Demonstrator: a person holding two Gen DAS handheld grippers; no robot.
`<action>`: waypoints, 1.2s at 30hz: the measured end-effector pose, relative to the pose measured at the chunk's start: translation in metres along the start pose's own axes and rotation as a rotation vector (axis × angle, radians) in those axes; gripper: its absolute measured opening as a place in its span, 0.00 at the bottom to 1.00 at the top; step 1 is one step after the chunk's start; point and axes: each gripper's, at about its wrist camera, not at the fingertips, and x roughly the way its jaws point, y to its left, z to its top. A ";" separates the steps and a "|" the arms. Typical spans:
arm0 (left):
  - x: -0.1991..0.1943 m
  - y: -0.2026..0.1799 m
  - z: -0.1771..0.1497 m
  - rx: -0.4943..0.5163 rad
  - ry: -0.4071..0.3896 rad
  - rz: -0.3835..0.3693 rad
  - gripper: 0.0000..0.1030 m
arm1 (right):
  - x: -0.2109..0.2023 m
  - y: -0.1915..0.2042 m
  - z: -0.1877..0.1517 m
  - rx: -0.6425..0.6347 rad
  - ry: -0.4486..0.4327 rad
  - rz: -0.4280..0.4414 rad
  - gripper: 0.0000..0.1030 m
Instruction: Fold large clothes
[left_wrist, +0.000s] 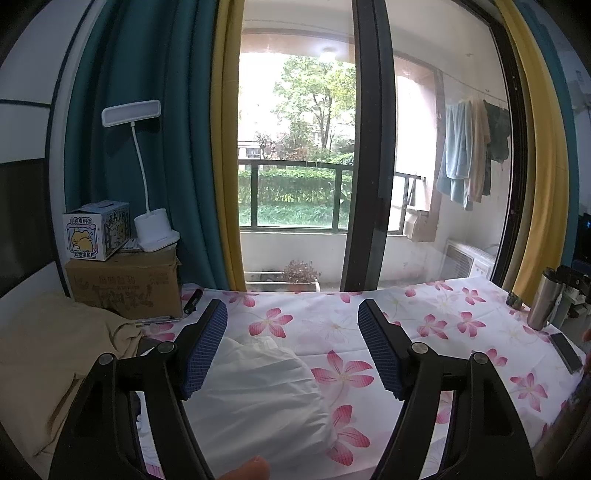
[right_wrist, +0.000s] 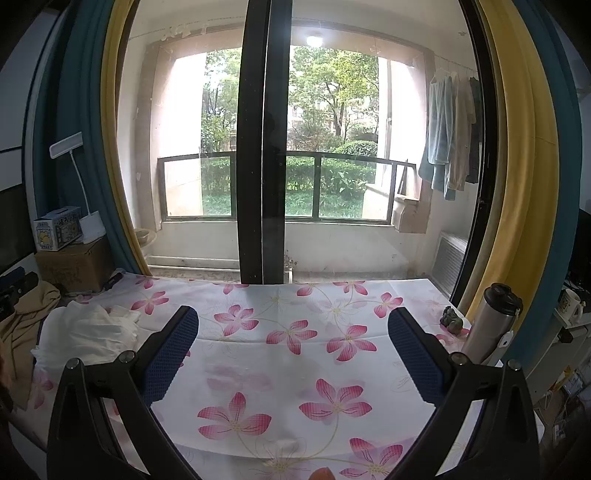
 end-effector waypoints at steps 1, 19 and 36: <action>0.000 0.000 0.000 0.000 0.002 -0.002 0.74 | 0.000 0.000 0.000 0.000 0.001 0.001 0.98; 0.002 -0.004 -0.002 -0.011 0.011 -0.008 0.74 | 0.001 0.001 0.000 0.001 0.007 0.004 0.98; 0.001 -0.009 -0.006 0.007 0.002 -0.017 0.74 | 0.003 0.000 -0.002 0.006 0.013 0.004 0.98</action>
